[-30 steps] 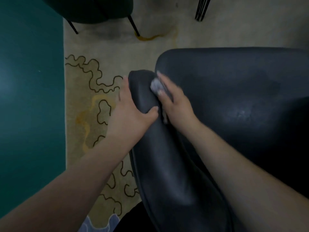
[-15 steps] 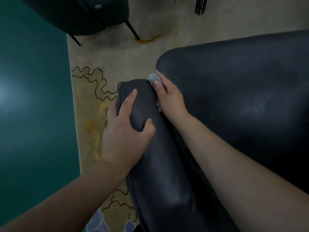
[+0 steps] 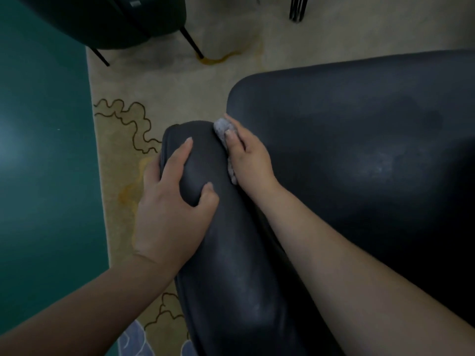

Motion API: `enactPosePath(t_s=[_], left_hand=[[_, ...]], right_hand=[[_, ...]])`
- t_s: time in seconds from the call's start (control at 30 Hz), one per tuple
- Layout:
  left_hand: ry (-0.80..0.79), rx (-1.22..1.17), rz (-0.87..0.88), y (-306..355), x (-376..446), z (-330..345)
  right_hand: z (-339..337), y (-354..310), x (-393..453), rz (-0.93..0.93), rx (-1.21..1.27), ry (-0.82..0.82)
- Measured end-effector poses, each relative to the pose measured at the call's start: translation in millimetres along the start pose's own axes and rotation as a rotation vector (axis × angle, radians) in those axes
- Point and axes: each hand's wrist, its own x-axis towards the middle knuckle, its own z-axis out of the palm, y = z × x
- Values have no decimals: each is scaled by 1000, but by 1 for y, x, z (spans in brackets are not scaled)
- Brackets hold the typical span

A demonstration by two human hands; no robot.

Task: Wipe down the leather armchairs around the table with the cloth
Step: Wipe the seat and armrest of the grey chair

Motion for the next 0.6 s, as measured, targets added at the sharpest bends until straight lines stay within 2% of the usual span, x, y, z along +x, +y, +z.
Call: enactPosePath(t_s=[0.23,0.33,0.47,0.6], left_hand=[[10,-17,-4,1,-1,1],[17,-14,-5,1,-2,2],[19,-8,-13,2,-1,-1],[1,-50,-30,3,-2,-2]], right_hand=[[-24,32,-83,188,-26,25],[-22,25,-109,158,10,43],[-7,-2,-91,38,-122,27],[-6,-7,-81,114,-90,27]])
